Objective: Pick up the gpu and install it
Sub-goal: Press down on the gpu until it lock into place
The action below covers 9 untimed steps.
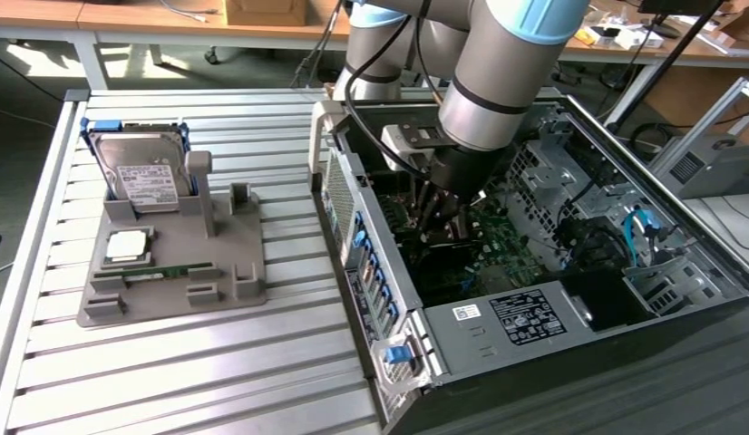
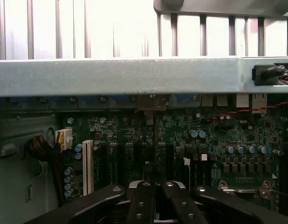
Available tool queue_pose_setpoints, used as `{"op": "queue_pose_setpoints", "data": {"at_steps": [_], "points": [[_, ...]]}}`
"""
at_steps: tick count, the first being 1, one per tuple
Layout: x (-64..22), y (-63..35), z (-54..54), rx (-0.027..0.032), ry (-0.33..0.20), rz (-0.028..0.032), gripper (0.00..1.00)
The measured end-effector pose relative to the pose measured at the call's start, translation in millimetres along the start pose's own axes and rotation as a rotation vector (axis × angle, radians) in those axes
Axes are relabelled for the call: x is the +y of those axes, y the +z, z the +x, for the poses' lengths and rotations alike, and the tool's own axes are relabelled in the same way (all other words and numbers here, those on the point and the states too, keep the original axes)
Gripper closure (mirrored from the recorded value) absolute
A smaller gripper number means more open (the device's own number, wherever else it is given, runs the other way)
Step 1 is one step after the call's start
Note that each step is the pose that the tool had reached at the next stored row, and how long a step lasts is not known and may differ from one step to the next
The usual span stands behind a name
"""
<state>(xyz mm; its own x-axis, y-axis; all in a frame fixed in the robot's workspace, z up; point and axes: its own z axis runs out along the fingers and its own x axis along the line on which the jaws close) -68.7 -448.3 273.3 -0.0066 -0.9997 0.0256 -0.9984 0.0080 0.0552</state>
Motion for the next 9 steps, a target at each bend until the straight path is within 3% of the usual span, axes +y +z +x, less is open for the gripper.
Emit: {"op": "queue_pose_setpoints", "data": {"at_steps": [9], "points": [[0.0,0.0,0.0,0.0000,0.000,0.0000,0.89]]}}
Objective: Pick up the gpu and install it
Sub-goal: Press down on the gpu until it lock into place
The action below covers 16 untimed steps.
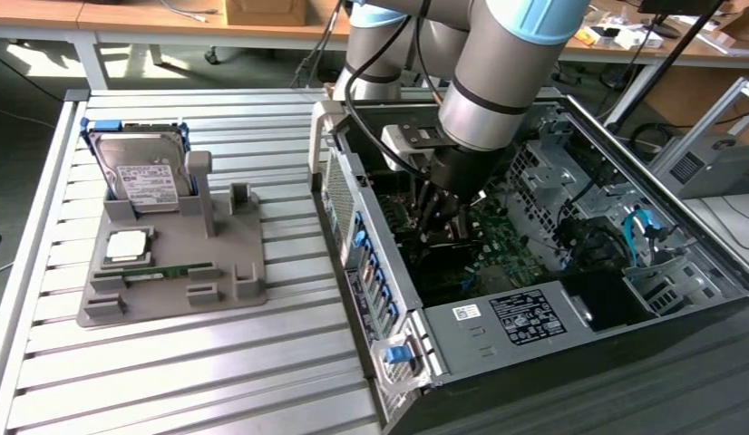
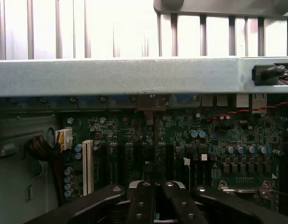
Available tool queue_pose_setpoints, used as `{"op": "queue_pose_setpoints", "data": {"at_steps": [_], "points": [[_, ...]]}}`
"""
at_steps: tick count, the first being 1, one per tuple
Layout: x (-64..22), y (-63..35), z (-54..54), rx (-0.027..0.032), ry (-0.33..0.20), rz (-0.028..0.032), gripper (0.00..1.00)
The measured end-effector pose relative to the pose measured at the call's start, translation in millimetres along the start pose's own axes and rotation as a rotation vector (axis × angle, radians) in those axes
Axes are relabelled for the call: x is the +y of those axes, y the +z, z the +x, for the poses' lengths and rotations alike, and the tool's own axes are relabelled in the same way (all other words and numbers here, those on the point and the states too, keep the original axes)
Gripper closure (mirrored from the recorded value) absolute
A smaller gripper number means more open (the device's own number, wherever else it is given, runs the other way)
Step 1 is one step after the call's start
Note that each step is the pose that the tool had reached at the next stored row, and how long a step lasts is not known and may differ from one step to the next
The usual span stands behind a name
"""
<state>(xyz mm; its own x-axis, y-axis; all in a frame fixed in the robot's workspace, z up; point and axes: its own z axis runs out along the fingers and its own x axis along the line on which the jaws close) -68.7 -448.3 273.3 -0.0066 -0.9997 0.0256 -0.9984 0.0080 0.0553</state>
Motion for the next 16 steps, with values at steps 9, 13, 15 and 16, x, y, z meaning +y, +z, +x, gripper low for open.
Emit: {"op": "queue_pose_setpoints", "data": {"at_steps": [9,13,15,16], "points": [[0.0,0.0,0.0,0.0000,0.000,0.0000,0.89],[0.0,0.0,0.0,0.0000,0.000,0.0000,0.89],[0.0,0.0,0.0,0.0001,0.000,0.0000,0.89],[0.0,0.0,0.0,0.0000,0.000,0.0000,0.89]]}}
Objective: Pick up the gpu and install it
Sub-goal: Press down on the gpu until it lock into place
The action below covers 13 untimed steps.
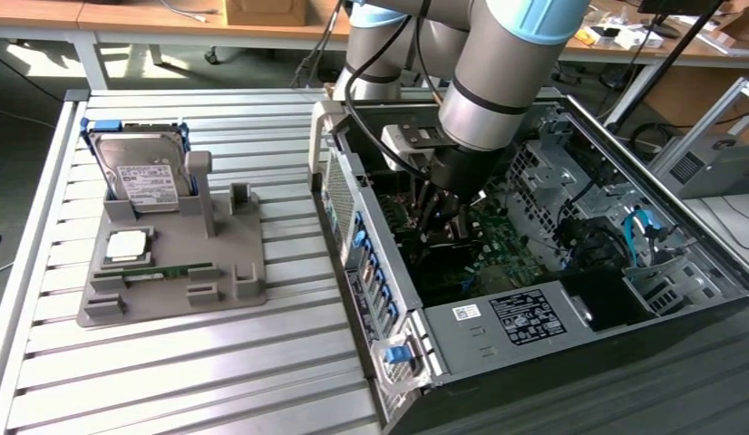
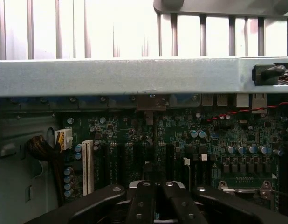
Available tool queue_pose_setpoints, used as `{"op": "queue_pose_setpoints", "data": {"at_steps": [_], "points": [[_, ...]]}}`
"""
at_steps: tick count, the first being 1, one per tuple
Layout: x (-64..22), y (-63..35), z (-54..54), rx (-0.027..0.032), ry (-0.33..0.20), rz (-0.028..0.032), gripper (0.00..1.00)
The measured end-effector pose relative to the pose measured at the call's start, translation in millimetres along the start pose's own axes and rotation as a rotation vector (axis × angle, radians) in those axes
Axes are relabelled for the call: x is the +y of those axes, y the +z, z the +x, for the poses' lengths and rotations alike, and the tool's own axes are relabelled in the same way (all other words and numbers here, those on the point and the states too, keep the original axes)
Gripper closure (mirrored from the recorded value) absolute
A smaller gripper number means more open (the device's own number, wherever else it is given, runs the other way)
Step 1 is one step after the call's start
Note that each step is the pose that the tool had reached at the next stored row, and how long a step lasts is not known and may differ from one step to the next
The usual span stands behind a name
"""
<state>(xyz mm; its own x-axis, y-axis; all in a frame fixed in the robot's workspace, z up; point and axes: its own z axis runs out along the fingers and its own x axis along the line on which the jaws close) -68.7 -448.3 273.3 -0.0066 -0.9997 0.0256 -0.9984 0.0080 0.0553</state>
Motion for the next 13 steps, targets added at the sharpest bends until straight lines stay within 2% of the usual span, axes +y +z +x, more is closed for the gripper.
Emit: {"op": "queue_pose_setpoints", "data": {"at_steps": [13], "points": [[0.0,0.0,0.0,0.0000,0.000,0.0000,0.89]]}}
